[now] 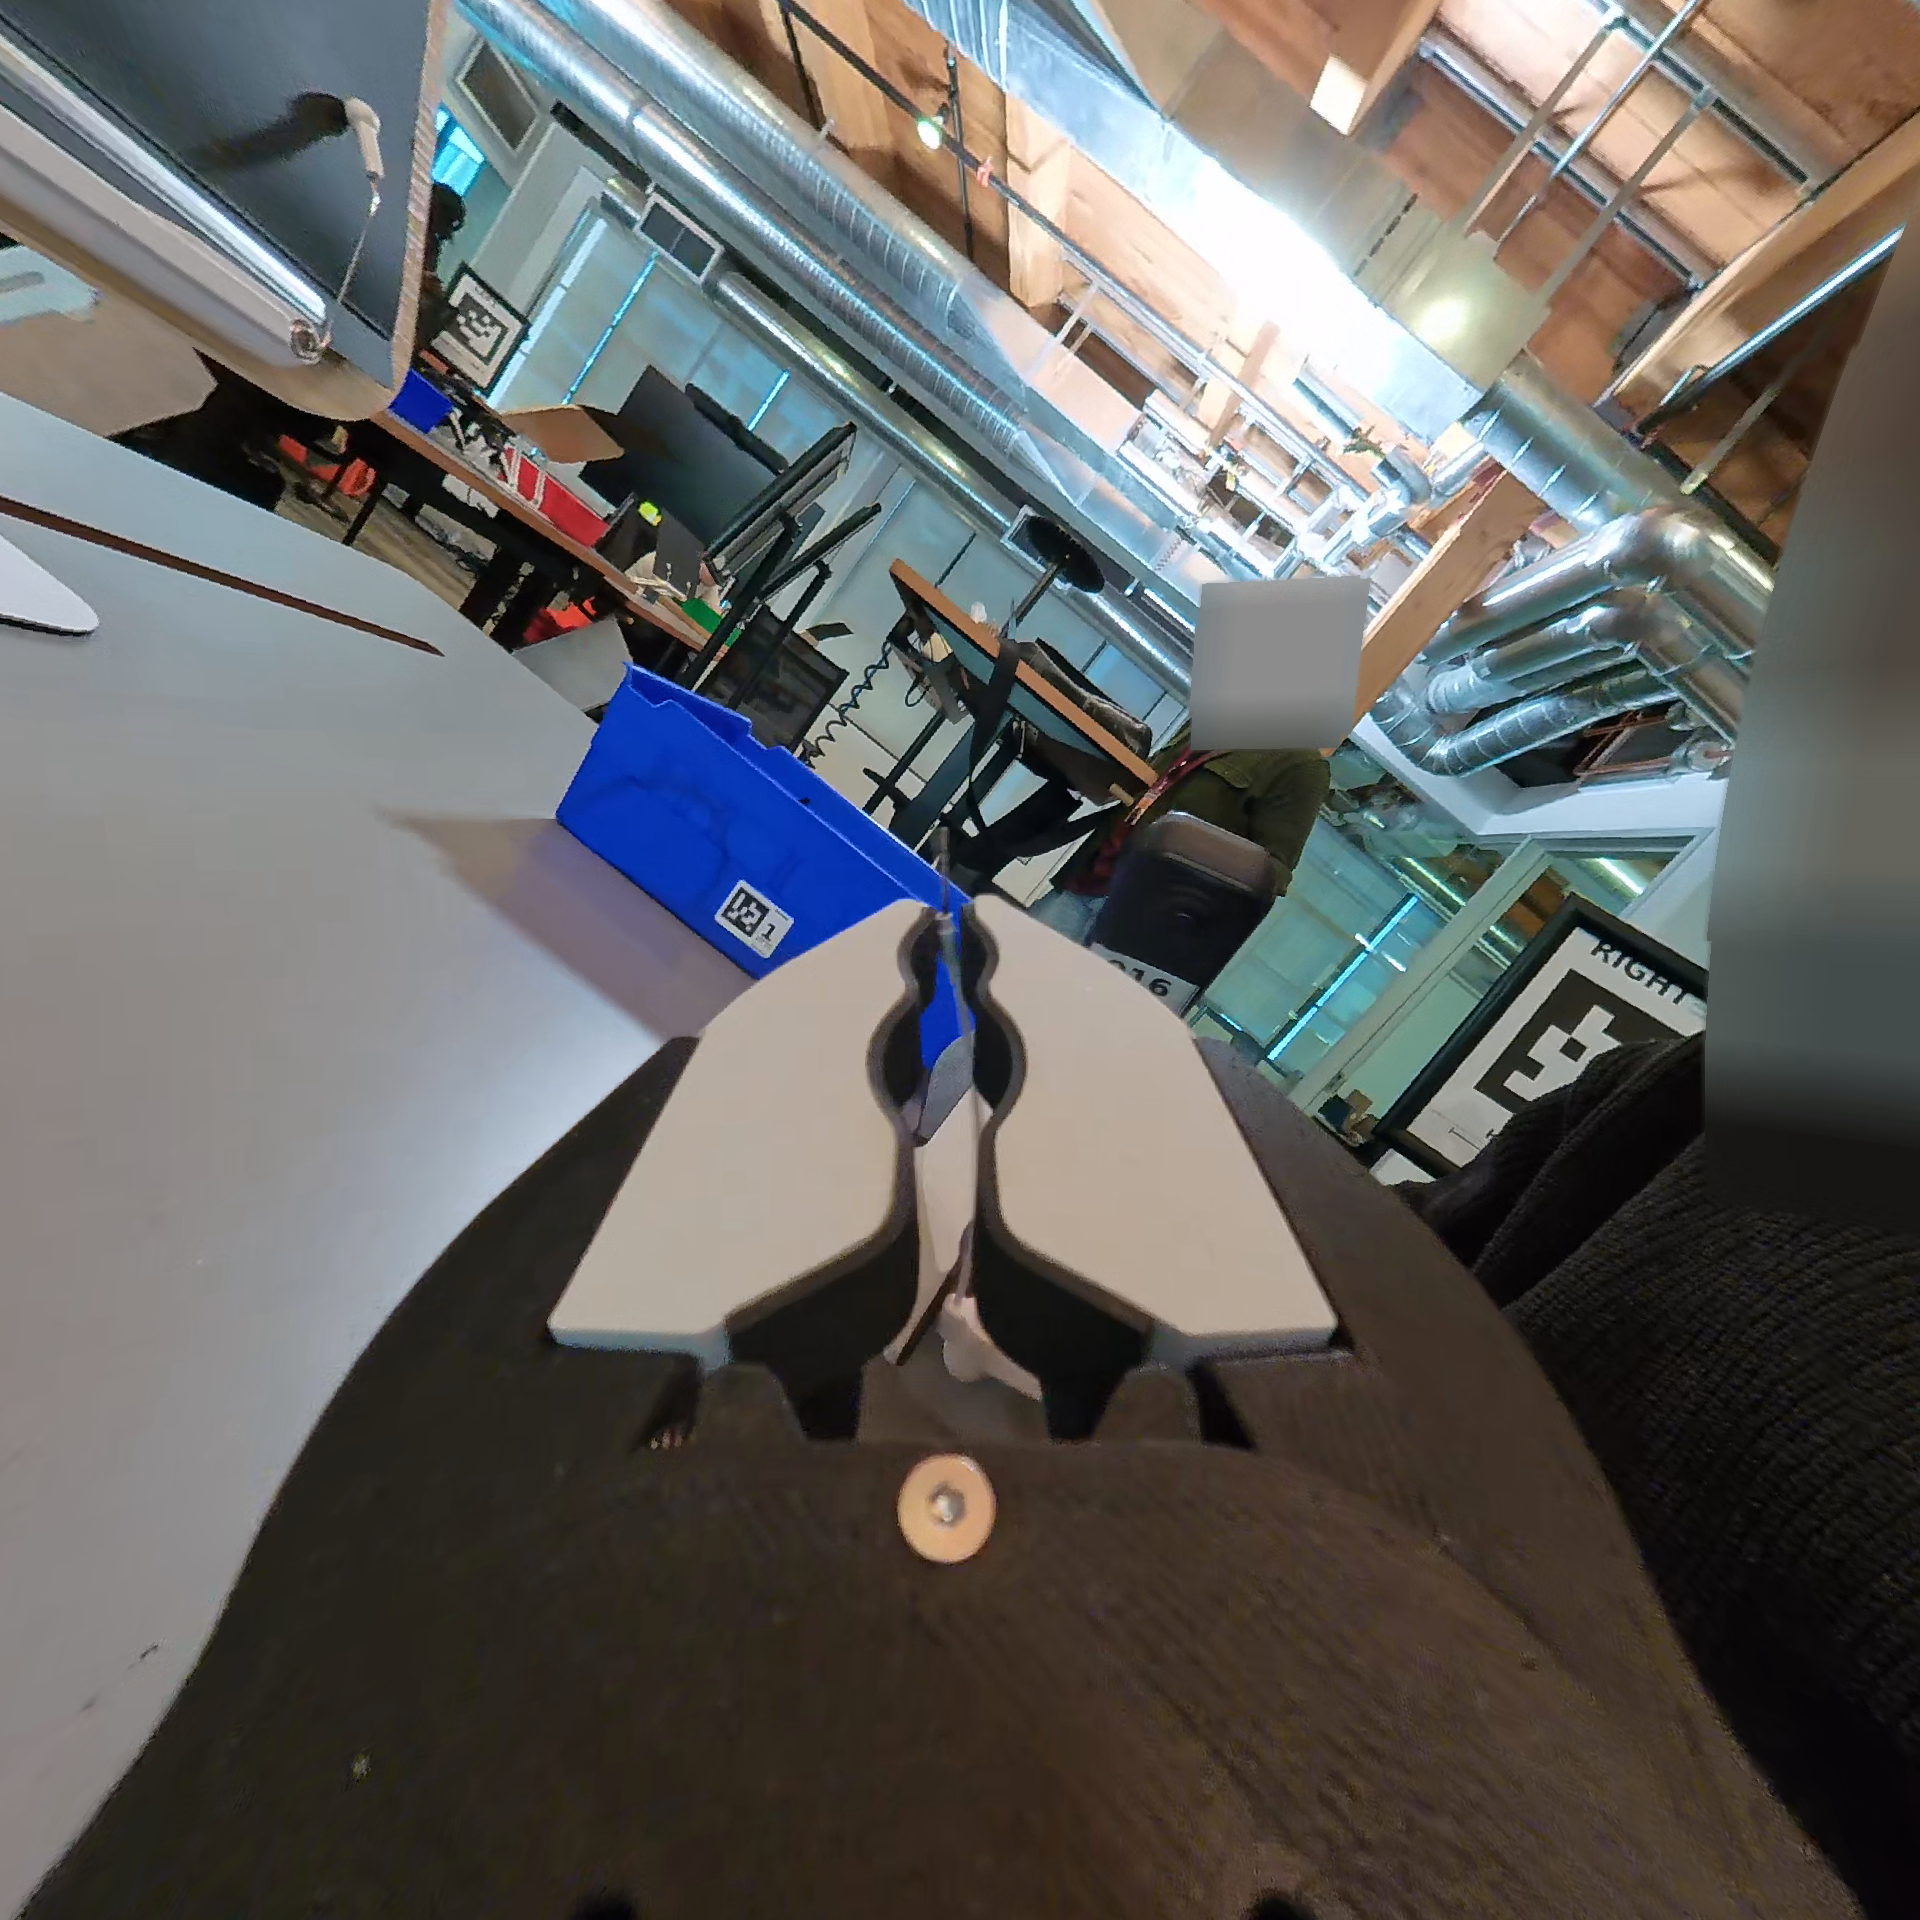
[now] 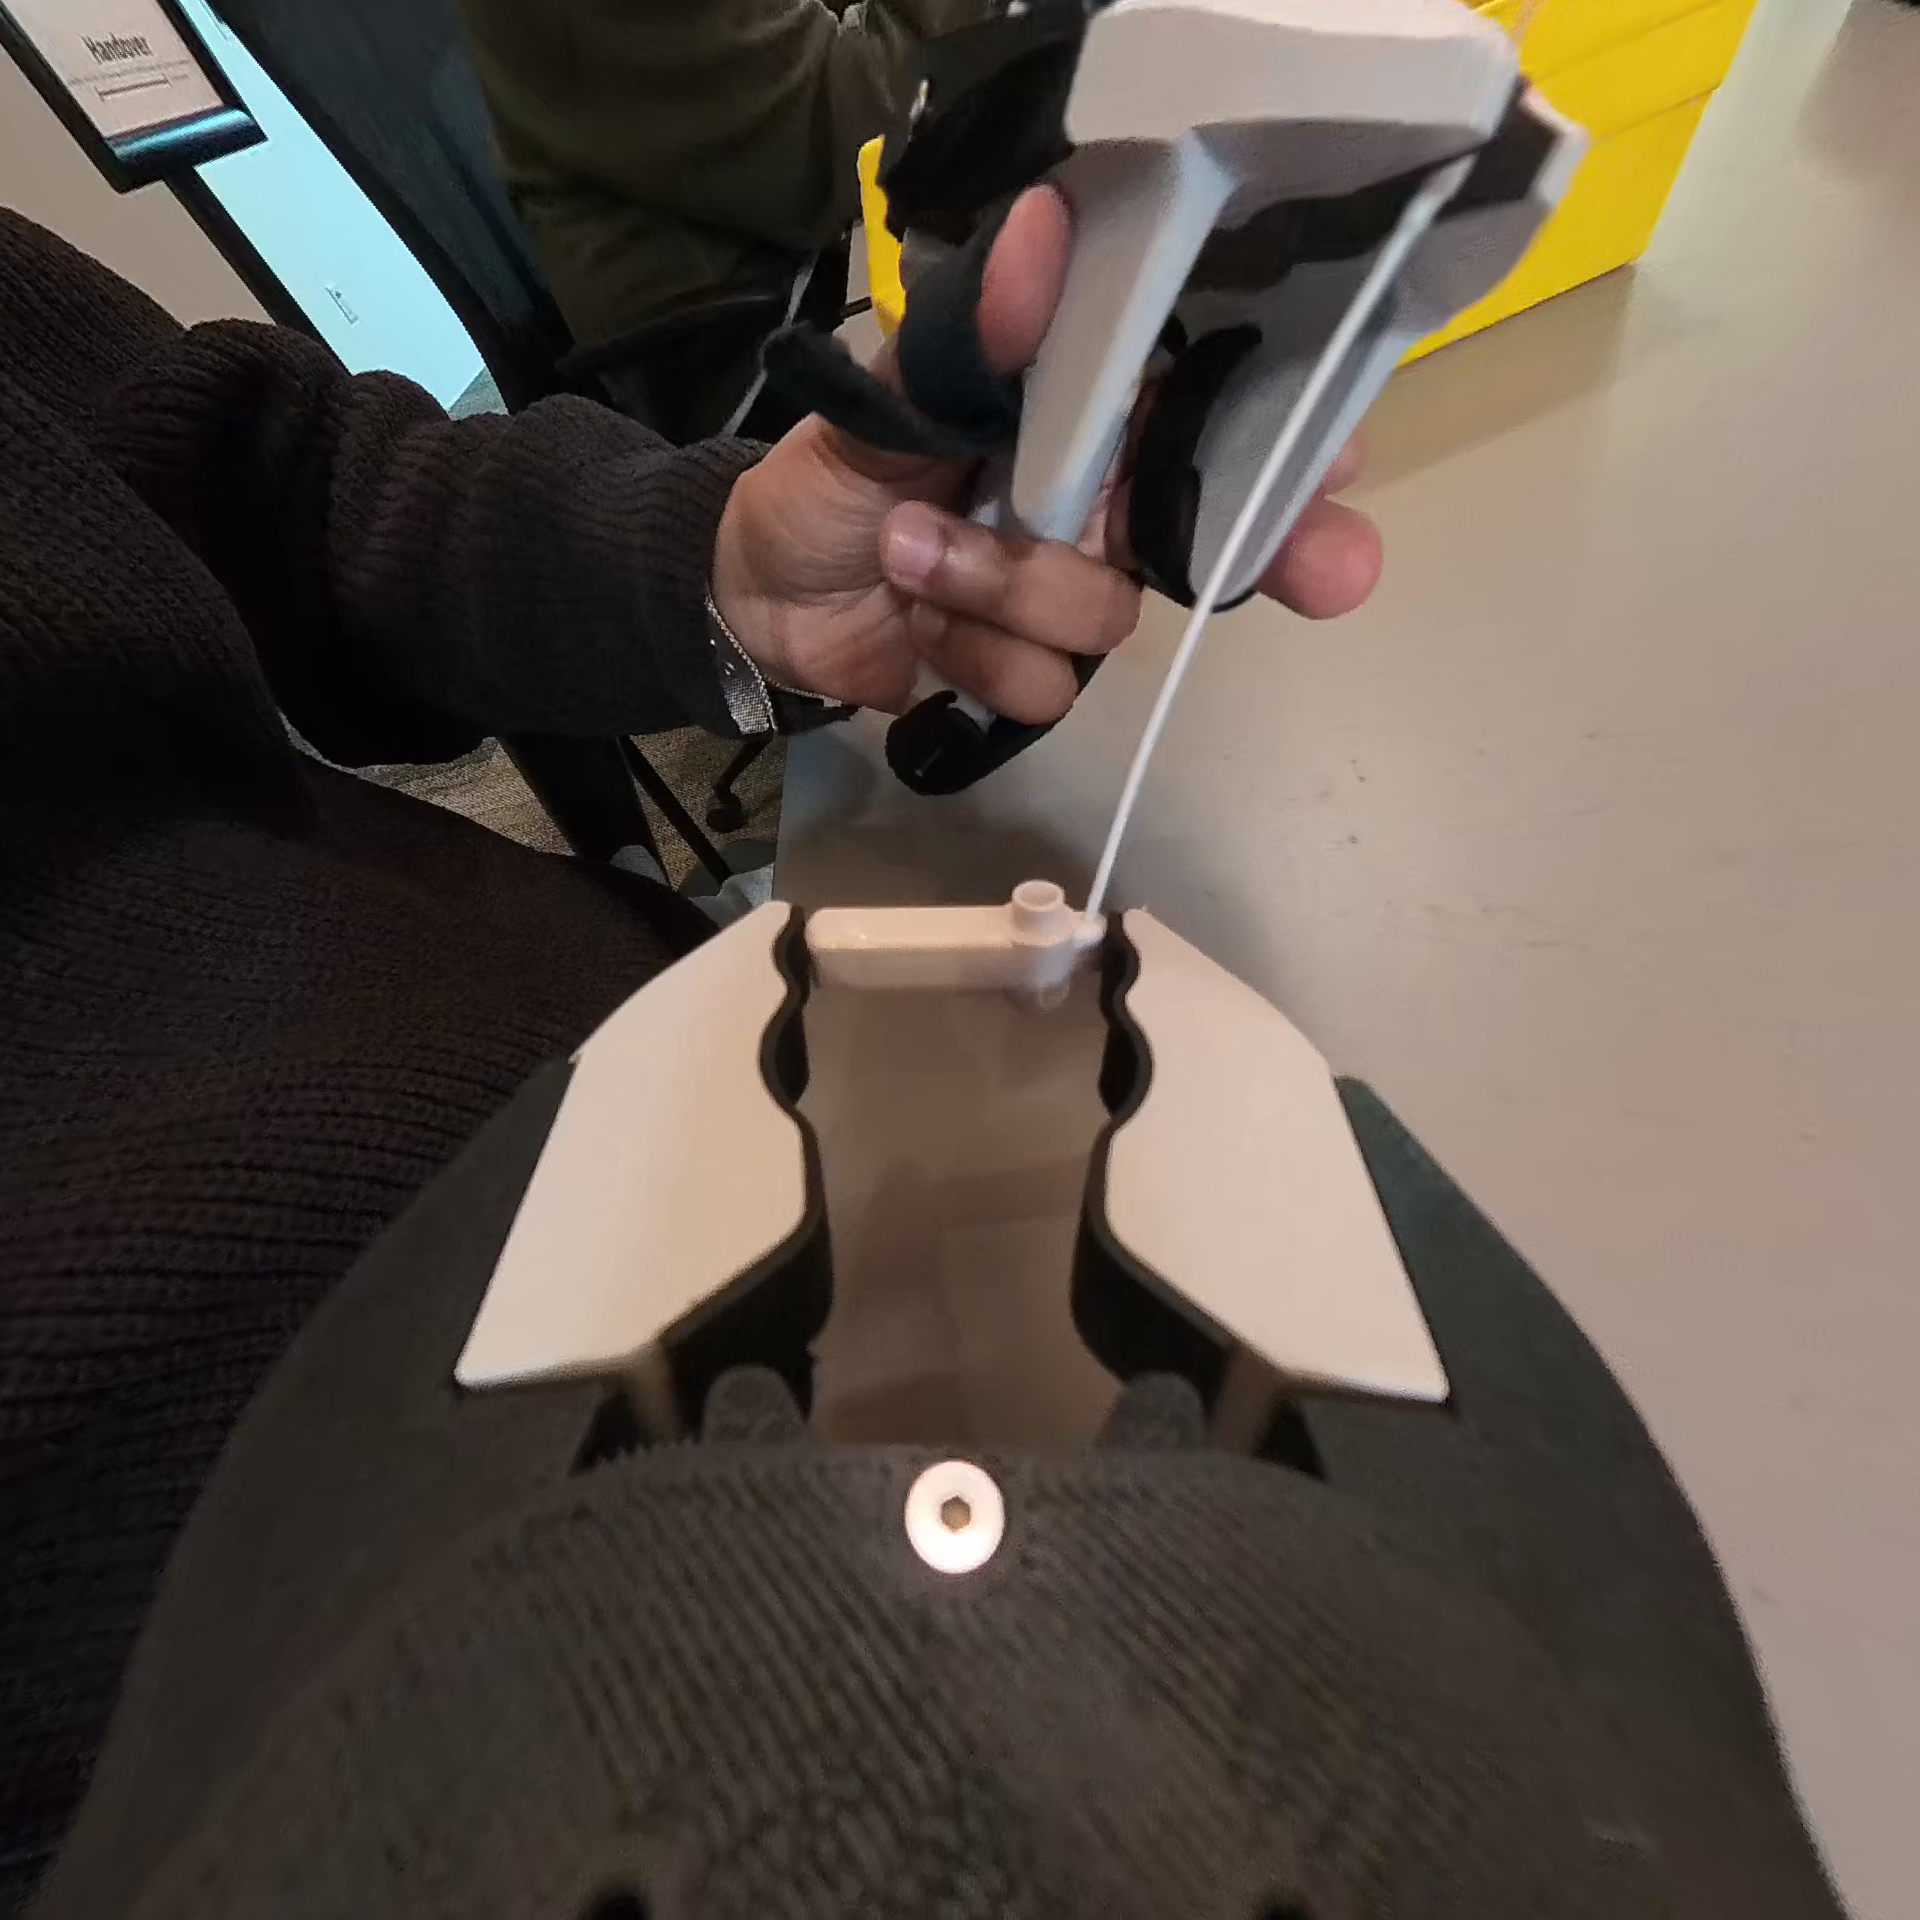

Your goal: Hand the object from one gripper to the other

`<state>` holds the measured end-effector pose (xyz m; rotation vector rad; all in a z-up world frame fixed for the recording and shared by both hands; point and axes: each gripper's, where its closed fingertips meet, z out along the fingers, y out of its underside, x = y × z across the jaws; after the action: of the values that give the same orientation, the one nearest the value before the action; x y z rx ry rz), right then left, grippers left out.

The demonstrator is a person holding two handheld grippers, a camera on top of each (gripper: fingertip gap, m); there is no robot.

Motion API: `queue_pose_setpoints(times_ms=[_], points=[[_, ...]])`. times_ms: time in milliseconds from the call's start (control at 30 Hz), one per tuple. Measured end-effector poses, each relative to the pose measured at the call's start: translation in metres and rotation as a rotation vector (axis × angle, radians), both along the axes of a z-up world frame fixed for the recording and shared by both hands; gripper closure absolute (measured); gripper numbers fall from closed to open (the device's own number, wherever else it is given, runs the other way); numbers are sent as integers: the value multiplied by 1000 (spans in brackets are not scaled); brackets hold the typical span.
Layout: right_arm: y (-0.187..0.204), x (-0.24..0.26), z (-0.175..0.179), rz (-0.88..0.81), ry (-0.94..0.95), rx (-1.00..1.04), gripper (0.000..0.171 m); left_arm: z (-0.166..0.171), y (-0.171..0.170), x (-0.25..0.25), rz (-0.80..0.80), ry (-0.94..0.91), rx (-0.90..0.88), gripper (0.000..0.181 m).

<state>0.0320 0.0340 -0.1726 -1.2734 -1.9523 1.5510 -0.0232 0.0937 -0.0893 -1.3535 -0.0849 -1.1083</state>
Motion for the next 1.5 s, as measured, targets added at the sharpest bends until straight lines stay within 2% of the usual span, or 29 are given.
queue_pose_setpoints(times_ms=[467, 667, 867, 1167, 1500], points=[[7, -3, 2, -31, 22, -9, 116, 16, -7, 4, -17, -3, 50, 178], [16, -6, 9, -75, 62, -26, 110, 21, -10, 4, -4, 44, 73, 178], [33, -9, 13, -157, 89, -10, 123, 19, -11, 7, -43, 26, 78, 178], [33, -7, 13, -151, 125, 92, 143, 19, -12, 14, -80, 12, 87, 178], [28, -10, 0, -151, 100, 238, 146, 24, -15, 23, -114, -28, 102, 178]])
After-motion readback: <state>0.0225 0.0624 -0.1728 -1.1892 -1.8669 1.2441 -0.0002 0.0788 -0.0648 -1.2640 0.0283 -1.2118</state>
